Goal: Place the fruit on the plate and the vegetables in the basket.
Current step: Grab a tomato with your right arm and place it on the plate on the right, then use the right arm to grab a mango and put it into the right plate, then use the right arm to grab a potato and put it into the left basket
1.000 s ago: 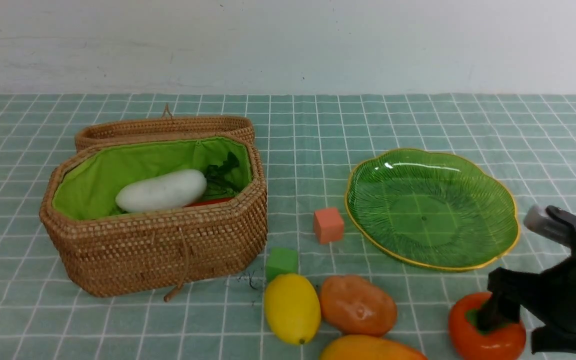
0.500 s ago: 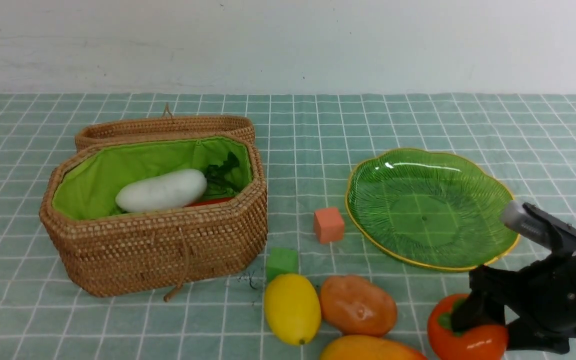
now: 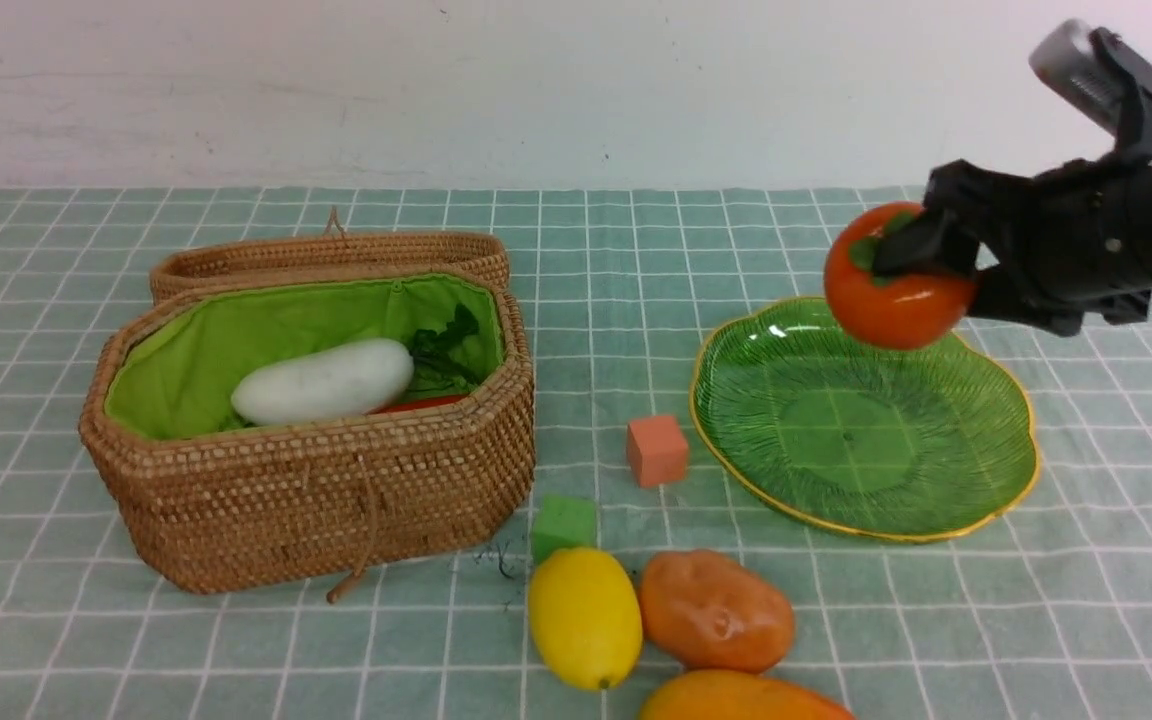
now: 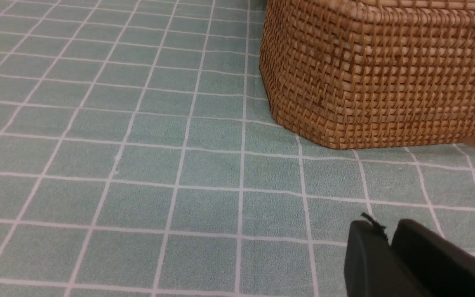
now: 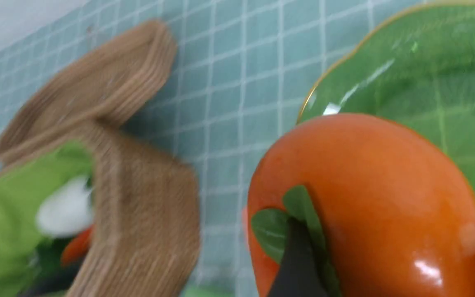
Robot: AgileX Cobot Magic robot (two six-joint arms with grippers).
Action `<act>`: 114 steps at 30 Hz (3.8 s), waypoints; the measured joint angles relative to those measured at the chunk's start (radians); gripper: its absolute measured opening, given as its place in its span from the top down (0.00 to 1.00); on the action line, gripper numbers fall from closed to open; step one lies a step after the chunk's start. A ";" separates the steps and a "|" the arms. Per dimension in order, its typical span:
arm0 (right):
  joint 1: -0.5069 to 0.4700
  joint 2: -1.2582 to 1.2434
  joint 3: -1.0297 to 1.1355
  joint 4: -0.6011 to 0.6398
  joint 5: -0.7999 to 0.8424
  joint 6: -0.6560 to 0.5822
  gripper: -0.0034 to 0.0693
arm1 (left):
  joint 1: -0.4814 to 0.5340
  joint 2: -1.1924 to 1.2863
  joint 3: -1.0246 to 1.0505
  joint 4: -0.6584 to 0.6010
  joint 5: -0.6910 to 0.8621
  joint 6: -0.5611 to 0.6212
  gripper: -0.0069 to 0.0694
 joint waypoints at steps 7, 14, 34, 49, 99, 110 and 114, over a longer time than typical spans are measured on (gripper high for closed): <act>0.000 0.240 -0.060 -0.021 -0.103 0.033 0.28 | 0.000 0.000 0.000 0.000 0.000 0.000 0.79; 0.000 0.284 -0.062 -0.063 -0.120 0.034 0.04 | 0.000 0.000 0.000 0.000 0.000 0.000 0.77; 0.363 -0.292 0.223 -0.332 0.295 -0.339 0.07 | 0.000 0.000 0.000 0.000 0.000 0.000 0.74; 0.695 -0.182 0.377 -0.674 0.124 -0.221 0.09 | 0.001 0.000 0.000 0.000 0.000 0.000 0.73; 0.180 0.264 -0.078 -0.470 -0.064 0.189 0.02 | 0.001 0.000 0.000 0.000 0.000 0.000 0.72; 0.195 0.175 -0.079 -0.478 0.036 0.118 0.04 | 0.001 0.000 0.000 0.000 0.000 0.000 0.72; 0.292 0.100 -0.079 -0.475 0.227 -0.104 0.05 | 0.001 0.000 0.000 0.000 0.000 0.000 0.72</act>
